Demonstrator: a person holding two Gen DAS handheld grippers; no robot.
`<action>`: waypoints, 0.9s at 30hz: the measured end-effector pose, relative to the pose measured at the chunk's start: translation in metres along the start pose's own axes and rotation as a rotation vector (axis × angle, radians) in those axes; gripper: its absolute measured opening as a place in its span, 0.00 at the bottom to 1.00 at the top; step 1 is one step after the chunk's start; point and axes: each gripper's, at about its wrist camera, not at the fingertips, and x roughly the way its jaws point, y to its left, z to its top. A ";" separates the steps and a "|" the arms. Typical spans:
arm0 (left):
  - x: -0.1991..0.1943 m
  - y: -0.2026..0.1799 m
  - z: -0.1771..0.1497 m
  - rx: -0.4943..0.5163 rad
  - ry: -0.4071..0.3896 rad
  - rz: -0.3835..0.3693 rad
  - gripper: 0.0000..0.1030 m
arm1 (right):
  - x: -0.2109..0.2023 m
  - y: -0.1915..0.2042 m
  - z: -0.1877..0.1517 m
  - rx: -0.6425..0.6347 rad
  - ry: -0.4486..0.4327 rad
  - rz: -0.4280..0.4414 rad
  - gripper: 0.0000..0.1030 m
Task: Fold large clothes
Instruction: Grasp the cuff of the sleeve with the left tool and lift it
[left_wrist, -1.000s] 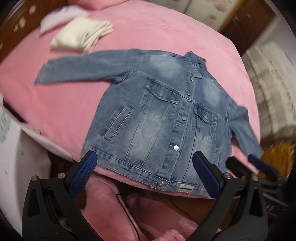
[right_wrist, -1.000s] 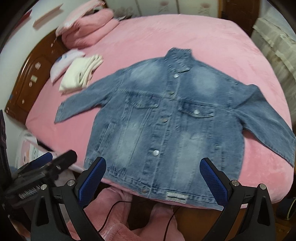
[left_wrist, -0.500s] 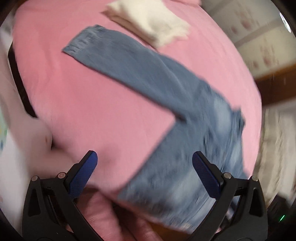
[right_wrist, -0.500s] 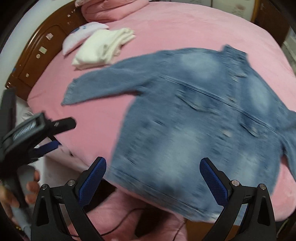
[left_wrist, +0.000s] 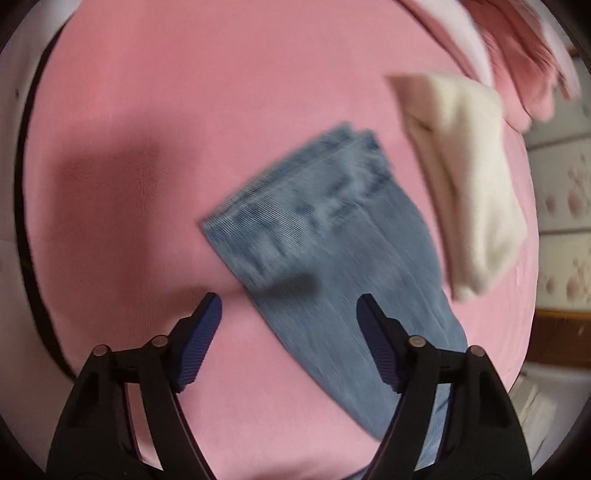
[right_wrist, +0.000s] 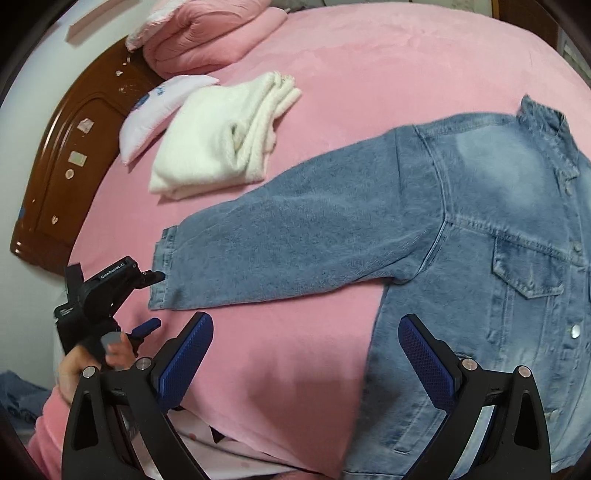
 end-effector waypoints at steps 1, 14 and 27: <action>0.007 0.005 0.004 -0.010 0.009 0.000 0.64 | 0.006 -0.001 -0.002 0.008 0.010 -0.013 0.99; 0.013 -0.001 0.007 0.108 -0.161 -0.020 0.21 | 0.065 -0.005 -0.025 0.112 0.102 -0.026 0.99; -0.075 -0.111 -0.072 0.298 -0.344 -0.206 0.08 | 0.031 -0.050 -0.048 0.157 -0.017 0.111 0.99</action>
